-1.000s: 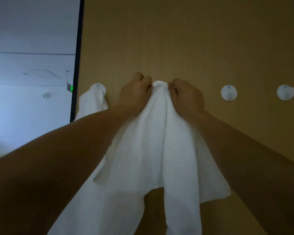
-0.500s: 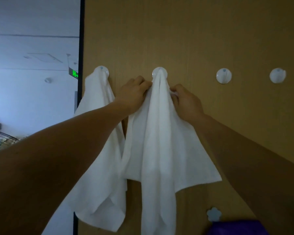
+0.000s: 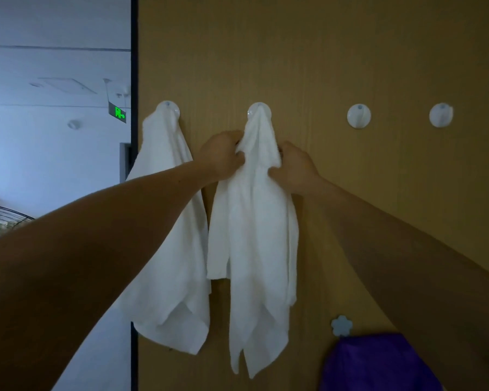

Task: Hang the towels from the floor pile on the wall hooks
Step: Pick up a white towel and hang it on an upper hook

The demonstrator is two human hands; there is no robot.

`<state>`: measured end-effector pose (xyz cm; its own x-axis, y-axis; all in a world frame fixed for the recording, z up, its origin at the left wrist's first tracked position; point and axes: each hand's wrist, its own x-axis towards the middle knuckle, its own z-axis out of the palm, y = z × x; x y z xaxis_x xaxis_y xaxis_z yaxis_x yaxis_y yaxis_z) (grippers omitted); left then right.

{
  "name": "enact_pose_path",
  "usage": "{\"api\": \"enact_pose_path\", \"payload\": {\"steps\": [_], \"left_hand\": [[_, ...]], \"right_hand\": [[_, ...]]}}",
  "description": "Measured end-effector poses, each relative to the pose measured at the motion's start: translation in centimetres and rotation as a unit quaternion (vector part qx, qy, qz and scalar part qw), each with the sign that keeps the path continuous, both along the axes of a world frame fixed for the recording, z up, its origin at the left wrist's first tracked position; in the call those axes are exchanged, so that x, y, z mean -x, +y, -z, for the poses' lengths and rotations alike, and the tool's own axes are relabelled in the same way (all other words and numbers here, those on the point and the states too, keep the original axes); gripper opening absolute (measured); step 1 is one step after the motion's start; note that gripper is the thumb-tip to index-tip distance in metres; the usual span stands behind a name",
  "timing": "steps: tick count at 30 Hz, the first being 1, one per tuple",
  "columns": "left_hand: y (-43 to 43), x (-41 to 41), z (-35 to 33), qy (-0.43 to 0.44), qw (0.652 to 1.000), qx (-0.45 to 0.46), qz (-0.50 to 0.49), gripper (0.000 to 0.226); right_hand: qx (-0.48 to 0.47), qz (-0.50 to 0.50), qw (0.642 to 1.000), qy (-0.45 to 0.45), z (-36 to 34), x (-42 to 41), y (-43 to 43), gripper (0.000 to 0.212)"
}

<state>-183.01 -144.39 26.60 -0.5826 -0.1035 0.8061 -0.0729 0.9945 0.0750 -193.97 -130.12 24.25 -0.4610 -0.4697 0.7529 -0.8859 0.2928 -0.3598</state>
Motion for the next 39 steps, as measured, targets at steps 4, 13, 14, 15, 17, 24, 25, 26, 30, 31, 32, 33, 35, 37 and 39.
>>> {"api": "enact_pose_path", "payload": {"steps": [4,13,14,15,17,24,25,26,30,31,32,33,35,37,39], "left_hand": [[-0.7,-1.0,0.5,0.009,0.999,-0.015,-0.044,0.029],[0.7,0.2,1.4,-0.039,0.994,-0.094,-0.029,0.035],[0.8,0.1,1.2,-0.022,0.995,-0.099,-0.019,0.036],[0.8,-0.1,0.9,-0.001,0.994,-0.107,-0.013,0.040],[0.8,-0.4,0.7,0.005,0.994,-0.107,-0.023,0.044],[0.1,-0.6,2.1,-0.140,0.985,-0.091,-0.041,0.040],[0.2,-0.8,2.2,-0.157,0.982,-0.092,-0.039,0.041],[0.3,-0.9,2.3,-0.175,0.980,-0.087,-0.039,0.041],[0.8,-1.5,2.7,-0.220,0.972,-0.068,-0.050,0.038],[0.9,-1.6,2.9,-0.235,0.968,-0.067,-0.051,0.036],[1.0,-1.6,3.0,-0.251,0.964,-0.075,-0.050,0.036],[1.1,-1.8,3.2,-0.260,0.960,-0.092,-0.048,0.037],[1.4,-2.3,3.3,-0.259,0.955,-0.140,-0.033,0.047],[1.8,-2.8,3.4,-0.211,0.967,-0.138,-0.035,0.067],[2.2,-3.0,3.7,-0.118,0.986,-0.101,-0.054,0.074]], "right_hand": [[0.039,0.069,0.997,0.006,0.5,0.8,0.8,0.031],[0.013,0.074,0.997,-0.014,1.4,0.3,0.7,0.045],[0.021,0.072,0.997,-0.019,1.3,0.2,0.8,0.048],[0.025,0.069,0.997,-0.022,1.2,0.1,1.0,0.051],[0.024,0.062,0.998,-0.020,1.2,-0.2,1.0,0.053],[-0.003,0.062,0.997,-0.040,1.9,0.2,0.6,0.031],[-0.009,0.052,0.998,-0.039,2.0,0.1,0.7,0.026],[-0.017,0.043,0.998,-0.038,2.1,-0.1,0.8,0.023],[-0.031,0.034,0.999,-0.026,2.4,-0.9,1.0,0.025],[-0.029,0.035,0.999,-0.025,2.6,-1.1,1.1,0.029],[-0.024,0.035,0.999,-0.026,2.7,-1.2,1.2,0.035],[-0.017,0.035,0.999,-0.029,2.9,-1.3,1.3,0.043],[0.000,0.043,0.998,-0.044,3.1,-1.5,1.7,0.059],[0.016,0.051,0.996,-0.065,3.3,-1.6,2.2,0.066],[0.020,0.048,0.996,-0.077,3.5,-1.8,2.8,0.067]]}}
